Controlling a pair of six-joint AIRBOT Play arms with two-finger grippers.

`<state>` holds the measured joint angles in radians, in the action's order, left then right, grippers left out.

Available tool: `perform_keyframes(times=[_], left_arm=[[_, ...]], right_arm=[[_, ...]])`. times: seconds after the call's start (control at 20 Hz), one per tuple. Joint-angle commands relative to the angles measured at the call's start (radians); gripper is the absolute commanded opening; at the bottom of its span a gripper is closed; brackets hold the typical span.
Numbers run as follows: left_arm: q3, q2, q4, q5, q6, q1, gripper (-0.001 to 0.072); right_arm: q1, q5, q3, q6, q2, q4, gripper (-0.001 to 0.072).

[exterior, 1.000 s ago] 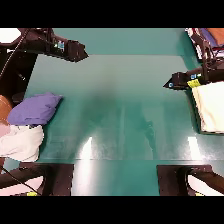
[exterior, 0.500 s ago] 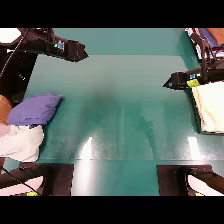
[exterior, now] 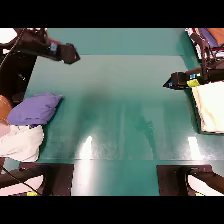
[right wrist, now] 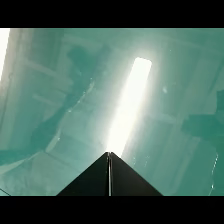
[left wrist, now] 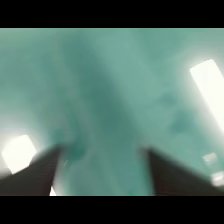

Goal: Fold the shirts.

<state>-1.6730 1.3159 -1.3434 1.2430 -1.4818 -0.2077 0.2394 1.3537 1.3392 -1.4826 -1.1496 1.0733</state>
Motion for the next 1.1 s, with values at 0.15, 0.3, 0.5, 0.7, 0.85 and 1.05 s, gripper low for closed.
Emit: perform_keyframes(times=[0.15, 0.3, 0.5, 0.7, 0.85, 1.05], left_arm=[[0.252, -0.001, -0.255, 0.111, -0.064, 0.203, 0.0673], [0.481, -0.001, -0.257, -0.024, -0.093, 0.263, 0.0672], [0.668, -0.001, -0.265, -0.108, -0.120, 0.310, 0.0605], [0.661, -0.041, -0.278, -0.110, -0.117, 0.310, 0.0027], [0.557, -0.167, -0.278, -0.126, -0.116, 0.310, 0.0026], [0.283, -0.356, -0.240, -0.056, -0.113, 0.295, 0.0027]], right_arm=[[0.000, -0.042, 0.001, -0.001, 0.000, 0.000, 0.0019], [0.000, -0.045, 0.001, -0.001, 0.000, 0.000, 0.0019], [0.000, -0.046, 0.001, -0.001, 0.000, 0.000, 0.0019], [0.000, -0.069, 0.001, -0.001, 0.000, 0.000, 0.0019], [0.000, -0.091, 0.002, -0.001, 0.011, -0.002, 0.0019], [0.000, -0.148, 0.069, -0.001, 0.072, -0.005, 0.0019]])
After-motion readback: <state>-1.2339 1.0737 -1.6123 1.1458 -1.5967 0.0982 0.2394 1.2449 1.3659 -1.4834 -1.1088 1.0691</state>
